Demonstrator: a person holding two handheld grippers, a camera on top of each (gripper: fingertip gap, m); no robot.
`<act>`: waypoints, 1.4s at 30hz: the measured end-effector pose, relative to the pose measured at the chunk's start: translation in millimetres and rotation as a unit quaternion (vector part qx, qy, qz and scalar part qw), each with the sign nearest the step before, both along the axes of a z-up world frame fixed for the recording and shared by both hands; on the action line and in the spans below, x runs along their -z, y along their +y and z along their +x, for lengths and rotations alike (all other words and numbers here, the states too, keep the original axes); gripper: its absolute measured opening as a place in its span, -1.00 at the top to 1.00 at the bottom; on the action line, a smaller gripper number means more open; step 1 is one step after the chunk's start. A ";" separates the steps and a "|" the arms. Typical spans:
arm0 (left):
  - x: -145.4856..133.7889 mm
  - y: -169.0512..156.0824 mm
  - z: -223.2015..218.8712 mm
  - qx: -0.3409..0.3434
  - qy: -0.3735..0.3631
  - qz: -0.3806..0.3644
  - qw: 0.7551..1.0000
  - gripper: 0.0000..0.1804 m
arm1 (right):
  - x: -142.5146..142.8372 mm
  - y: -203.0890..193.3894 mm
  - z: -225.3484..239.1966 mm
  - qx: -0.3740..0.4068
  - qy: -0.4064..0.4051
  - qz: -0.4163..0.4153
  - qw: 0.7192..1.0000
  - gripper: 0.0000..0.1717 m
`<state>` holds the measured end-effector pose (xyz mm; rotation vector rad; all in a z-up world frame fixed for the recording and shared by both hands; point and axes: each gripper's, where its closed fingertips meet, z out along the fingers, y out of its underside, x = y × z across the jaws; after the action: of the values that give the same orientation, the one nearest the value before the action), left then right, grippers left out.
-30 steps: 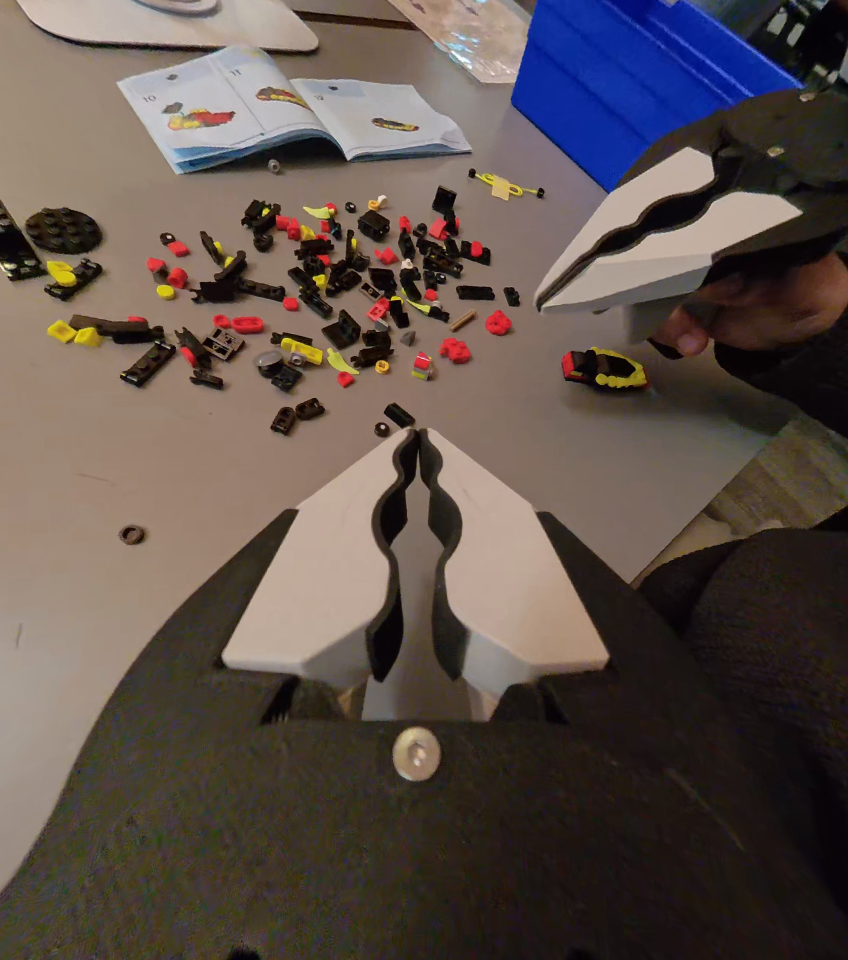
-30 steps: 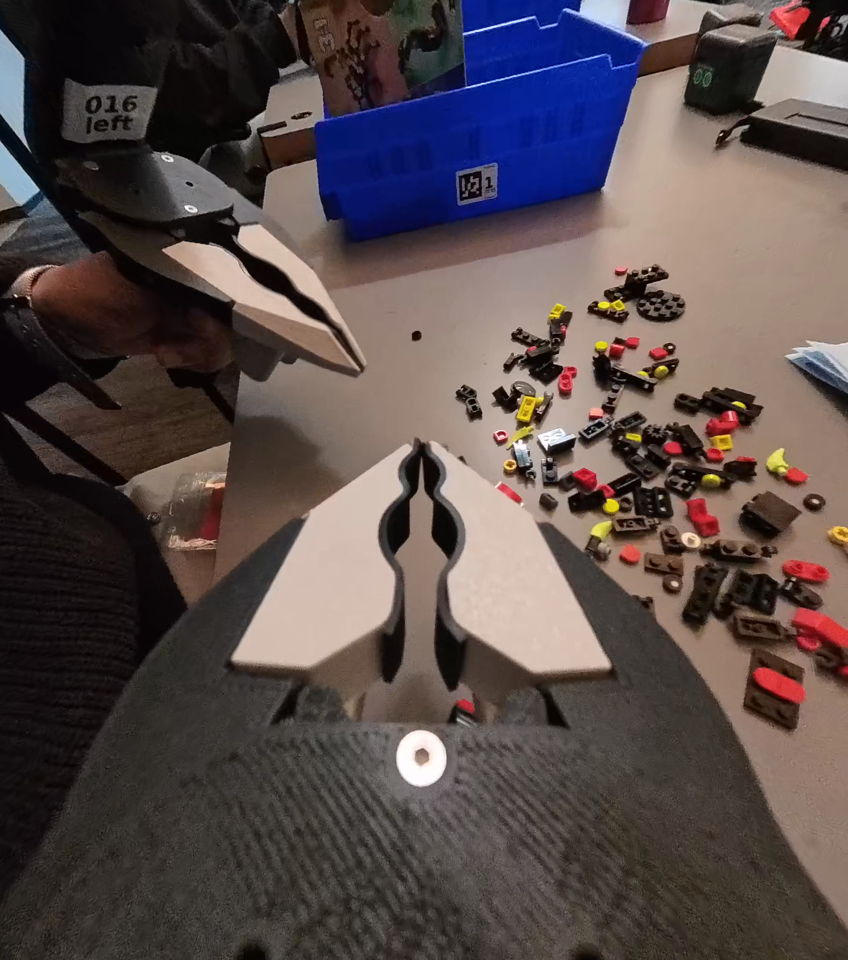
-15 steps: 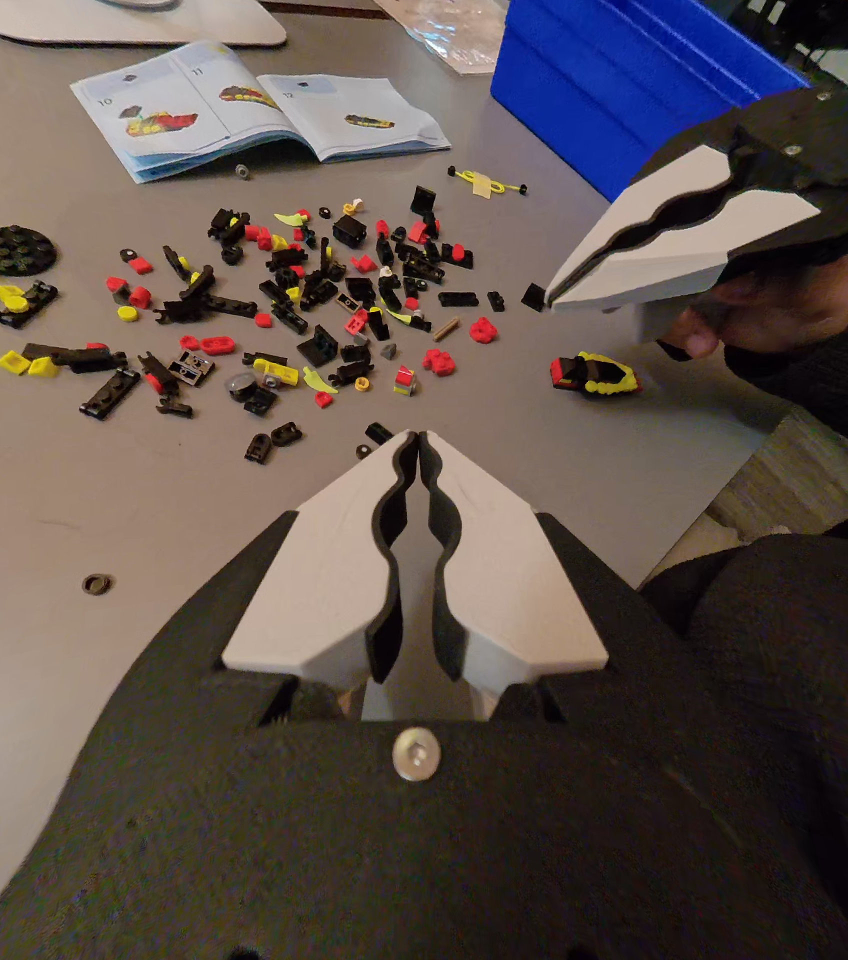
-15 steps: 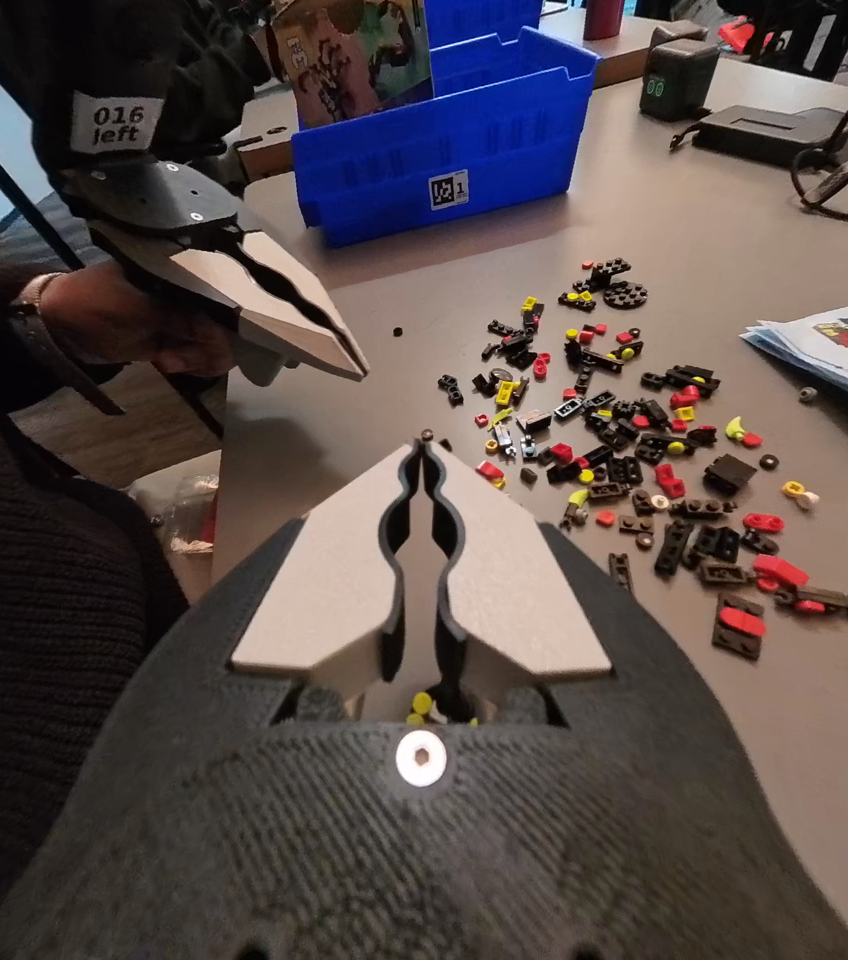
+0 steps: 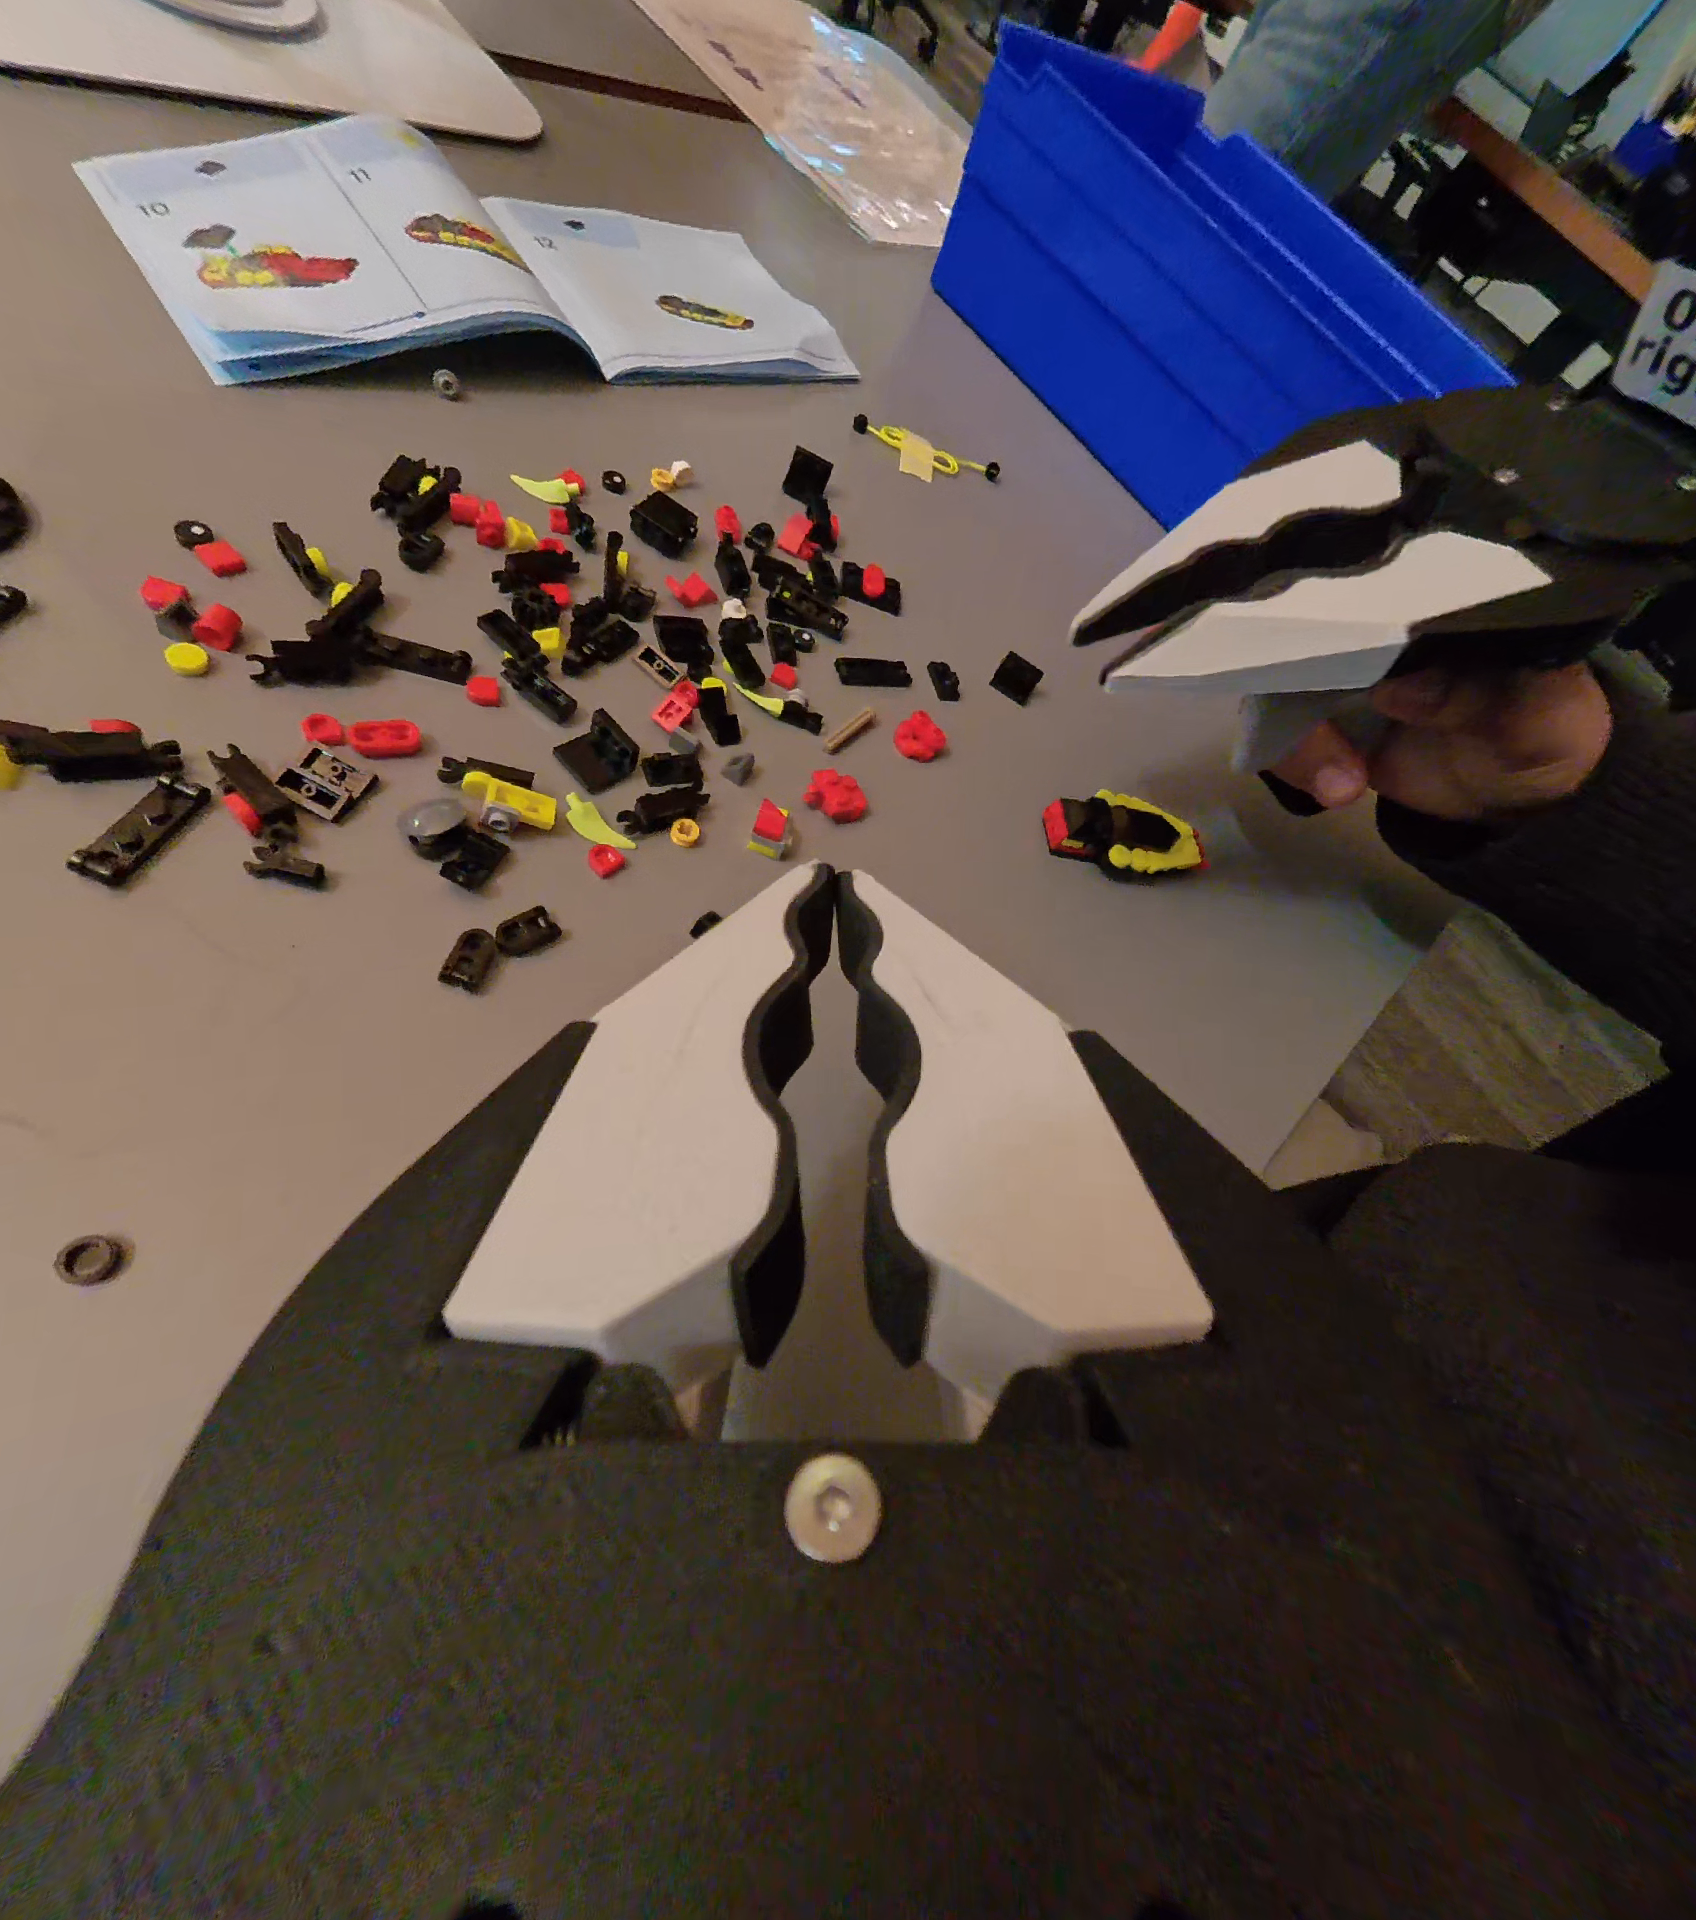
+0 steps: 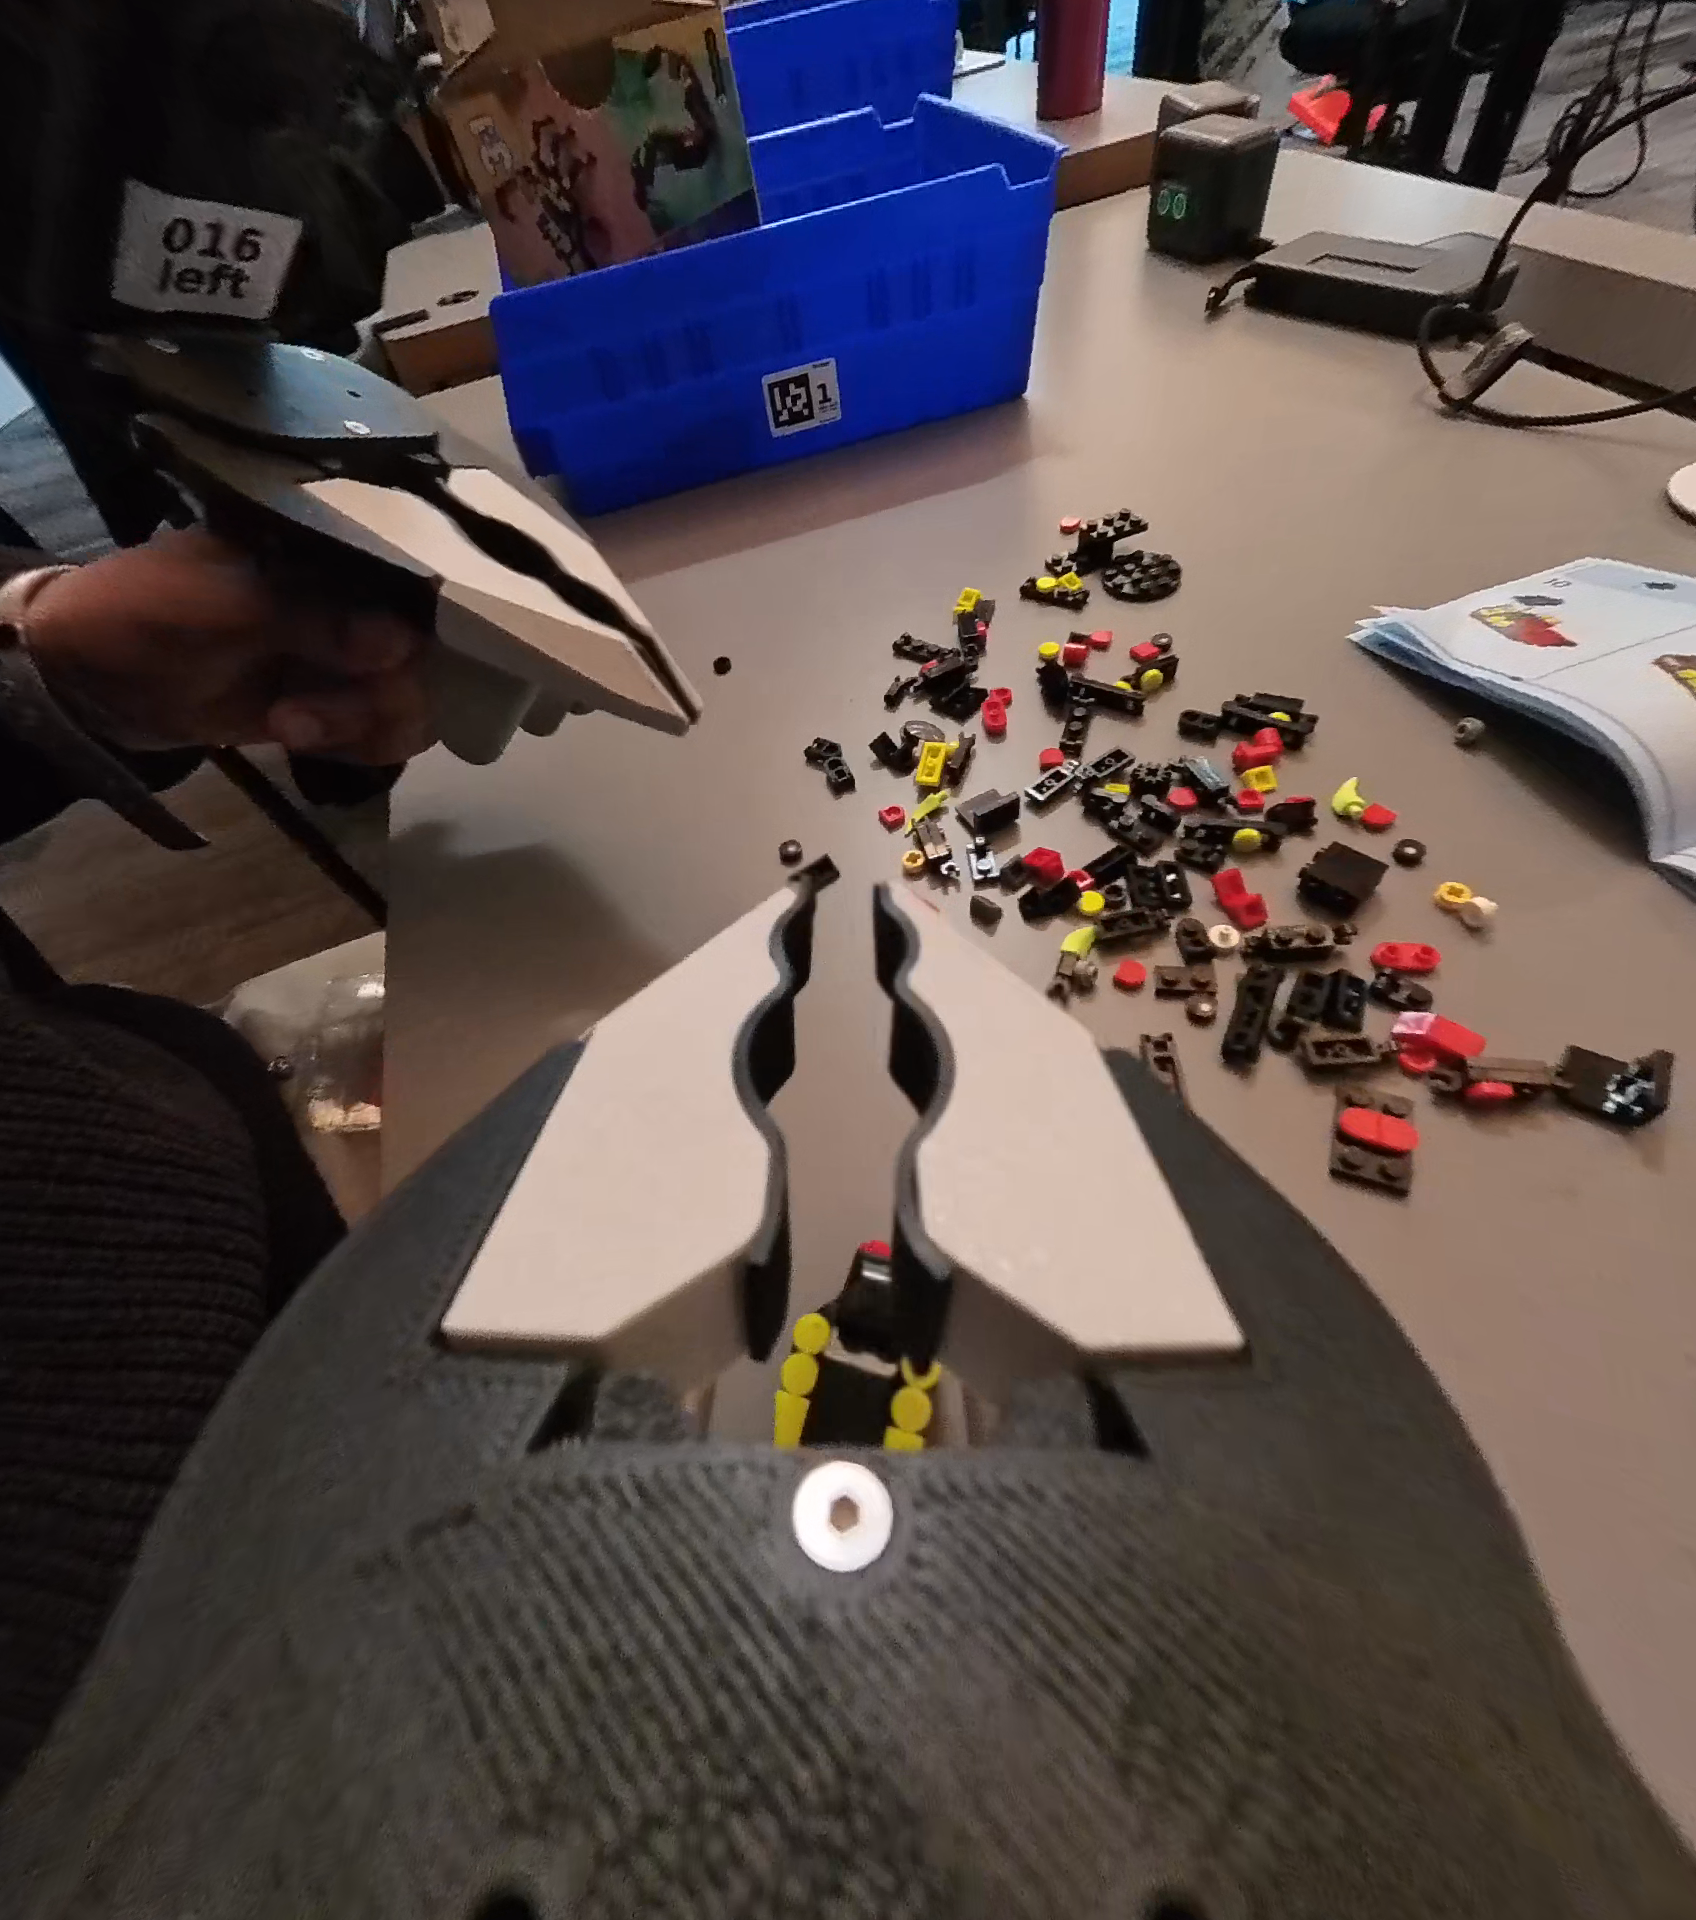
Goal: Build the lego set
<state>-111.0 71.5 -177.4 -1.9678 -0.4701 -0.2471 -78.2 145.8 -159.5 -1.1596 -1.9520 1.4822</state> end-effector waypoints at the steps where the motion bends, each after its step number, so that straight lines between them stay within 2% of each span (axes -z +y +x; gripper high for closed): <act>1: 0.3 0.8 -1.9 -0.005 0.001 -0.001 1.000 1.00 | -0.7 1.8 0.2 0.005 0.002 -0.002 1.000 0.83; 5: -3.7 1.5 -7.7 -0.016 0.033 -0.001 0.999 1.00 | 0.2 4.6 2.5 0.007 -0.002 -0.005 1.000 0.91; 6: -5.6 1.4 -8.2 -0.014 0.039 0.001 0.999 1.00 | -0.1 6.5 1.4 0.014 0.001 -0.003 1.000 0.88; 8: -5.6 -0.4 -9.3 -0.007 0.044 -0.001 0.999 1.00 | -2.7 10.4 -0.9 0.026 0.011 0.001 1.000 0.64; 14: -17.5 -12.0 -25.8 -0.004 0.050 0.027 0.998 0.99 | -15.6 13.2 -0.4 0.026 0.060 0.001 0.998 0.29; 16: -28.2 -9.9 -25.9 0.011 0.051 0.061 0.997 0.70 | -21.8 9.9 3.7 0.007 0.094 0.022 0.995 0.27; 19: -34.0 -4.7 -30.2 0.007 0.064 0.076 0.995 0.43 | -39.9 6.3 14.1 0.001 0.166 0.041 0.985 0.37; 22: -31.2 7.6 -24.7 0.026 0.054 0.075 0.995 0.36 | -45.9 14.3 19.9 0.023 0.197 0.055 0.978 0.42; 26: -22.1 27.4 -2.9 0.093 0.037 0.060 0.993 0.35 | -42.4 25.6 30.5 0.042 0.169 0.046 0.984 0.30; 27: -19.9 31.6 -0.8 0.099 0.042 0.053 0.993 0.33 | -41.6 25.5 36.5 0.039 0.159 0.039 0.986 0.31; 30: -20.0 42.7 2.4 0.105 0.064 0.050 0.991 0.31 | -38.9 23.4 53.4 0.018 0.125 0.014 0.992 0.53; 34: -21.8 52.9 13.1 0.130 0.046 0.057 0.989 0.31 | -34.5 33.3 61.4 0.039 0.121 0.028 0.991 0.52; 36: -22.4 56.5 16.9 0.140 0.034 0.061 0.988 0.32 | -22.8 36.5 64.6 0.038 0.103 0.054 0.993 0.42; 39: -17.0 56.4 23.3 0.157 0.036 0.048 0.986 0.34 | 6.1 48.6 69.4 0.036 0.046 0.102 0.993 0.39; 42: -16.2 55.7 30.6 0.167 0.044 0.047 0.984 0.38 | 12.5 47.8 72.3 0.027 0.018 0.088 0.996 0.37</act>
<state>-80.4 127.2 -161.1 -1.9488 -0.0677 -0.3843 -5.9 193.7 -172.0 -1.0923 -1.9672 1.2661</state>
